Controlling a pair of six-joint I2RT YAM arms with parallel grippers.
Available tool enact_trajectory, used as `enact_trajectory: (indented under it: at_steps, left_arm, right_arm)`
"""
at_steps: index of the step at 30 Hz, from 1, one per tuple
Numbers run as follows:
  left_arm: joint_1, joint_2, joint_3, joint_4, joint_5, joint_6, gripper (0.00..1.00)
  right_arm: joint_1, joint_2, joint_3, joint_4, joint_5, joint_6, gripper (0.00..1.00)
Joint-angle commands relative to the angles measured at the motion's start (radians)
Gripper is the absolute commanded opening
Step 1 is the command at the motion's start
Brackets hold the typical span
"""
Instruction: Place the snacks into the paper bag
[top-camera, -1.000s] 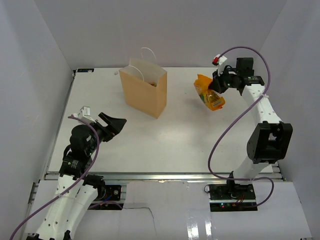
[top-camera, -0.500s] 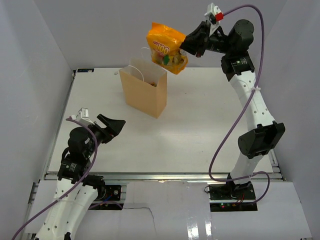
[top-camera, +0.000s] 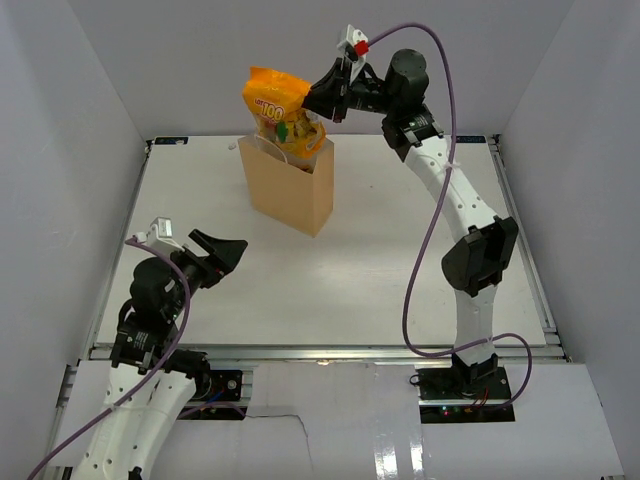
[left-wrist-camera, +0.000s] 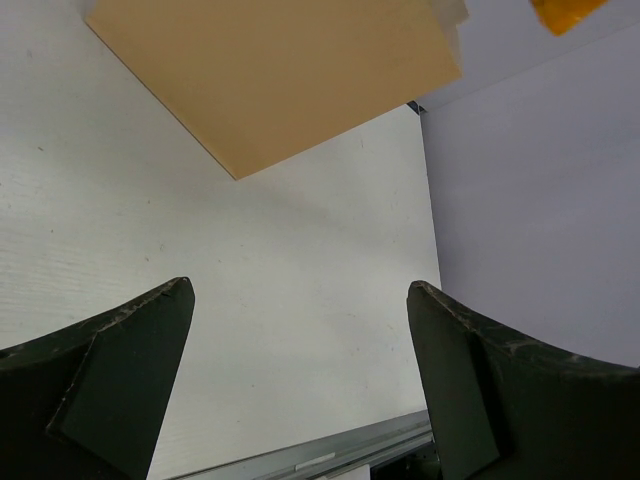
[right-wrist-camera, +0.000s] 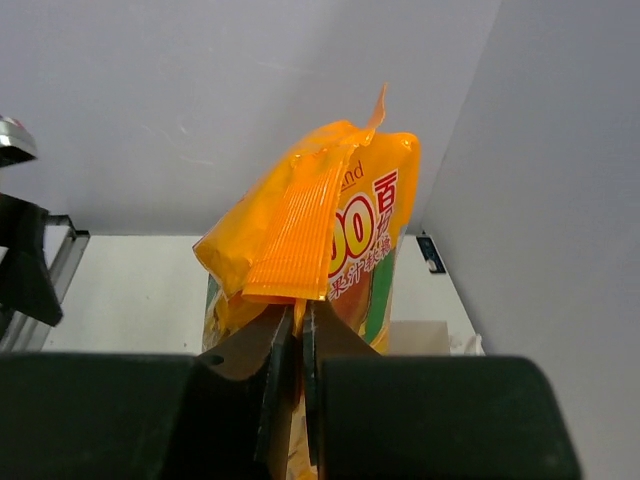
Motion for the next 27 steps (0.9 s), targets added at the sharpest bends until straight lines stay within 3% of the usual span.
enact_trajectory:
  at_steps: [1,9,20,24,25,27]
  left_arm:
    - [-0.001,-0.015,0.028,-0.022,-0.016,-0.001,0.98]
    - [-0.001,0.005,0.025,-0.017,-0.018,0.001,0.98]
    - [0.000,0.034,0.016,0.015,0.004,0.009,0.98]
    - [0.000,0.021,0.008,0.015,-0.001,0.007,0.98]
    - [0.000,0.017,0.006,0.015,-0.004,0.007,0.98]
    - [0.000,0.019,0.006,0.015,-0.005,0.007,0.98]
  right_arm:
    - [-0.014,-0.021,0.069,0.047,0.104,-0.091,0.08]
    - [-0.002,-0.031,0.052,0.071,0.071,-0.057,0.08]
    - [0.021,0.025,-0.009,0.054,0.183,-0.172,0.08]
    - [0.023,0.037,-0.008,0.053,0.225,-0.200,0.20]
    - [0.023,0.035,-0.011,0.048,0.228,-0.203,0.32]
    - [0.025,0.031,-0.021,0.038,0.228,-0.207,0.43]
